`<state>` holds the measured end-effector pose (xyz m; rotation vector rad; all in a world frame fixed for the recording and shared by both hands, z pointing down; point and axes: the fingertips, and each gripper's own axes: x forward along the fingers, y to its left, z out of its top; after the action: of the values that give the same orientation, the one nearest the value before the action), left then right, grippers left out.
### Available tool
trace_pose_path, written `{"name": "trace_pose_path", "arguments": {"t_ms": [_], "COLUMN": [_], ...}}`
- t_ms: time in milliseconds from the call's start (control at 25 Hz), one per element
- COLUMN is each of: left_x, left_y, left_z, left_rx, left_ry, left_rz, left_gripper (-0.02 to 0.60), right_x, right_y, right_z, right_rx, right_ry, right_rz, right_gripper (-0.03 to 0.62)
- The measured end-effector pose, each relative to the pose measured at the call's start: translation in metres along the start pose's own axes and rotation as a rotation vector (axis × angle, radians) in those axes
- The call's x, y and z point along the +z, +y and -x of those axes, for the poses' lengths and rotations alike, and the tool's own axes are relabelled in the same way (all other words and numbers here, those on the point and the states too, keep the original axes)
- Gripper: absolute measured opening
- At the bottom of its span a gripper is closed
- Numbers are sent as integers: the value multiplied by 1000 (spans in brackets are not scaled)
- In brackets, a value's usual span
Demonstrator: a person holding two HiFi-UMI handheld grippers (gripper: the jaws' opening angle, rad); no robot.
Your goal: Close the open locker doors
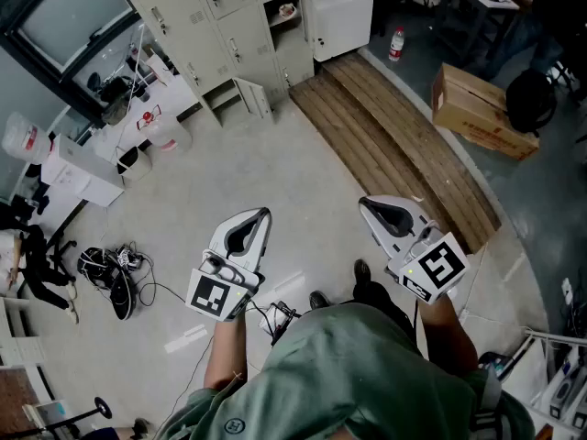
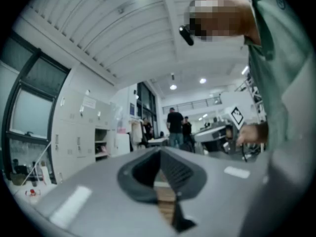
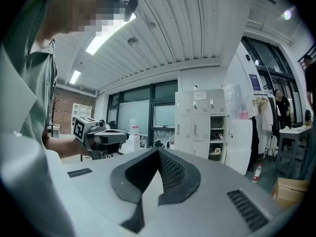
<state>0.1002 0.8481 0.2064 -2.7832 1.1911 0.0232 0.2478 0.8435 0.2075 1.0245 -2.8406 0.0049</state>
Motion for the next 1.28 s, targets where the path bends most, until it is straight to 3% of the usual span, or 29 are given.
{"name": "trace_pose_path", "arguments": {"t_ms": [760, 960, 1280], "left_x": [-5, -16, -26], "left_y": [22, 30, 52], "left_z": [3, -23, -97], "left_rx": [11, 13, 43], "left_ry": [5, 27, 55], "left_rz": [15, 37, 31], "left_gripper": [3, 3, 3], "right_x": [6, 0, -15], "right_y": [1, -26, -102], "right_z": [-29, -35, -60], "right_rx": [22, 26, 76], "right_ry": [-22, -15, -12], "right_rz": [-31, -63, -107], "right_gripper": [6, 6, 6]}}
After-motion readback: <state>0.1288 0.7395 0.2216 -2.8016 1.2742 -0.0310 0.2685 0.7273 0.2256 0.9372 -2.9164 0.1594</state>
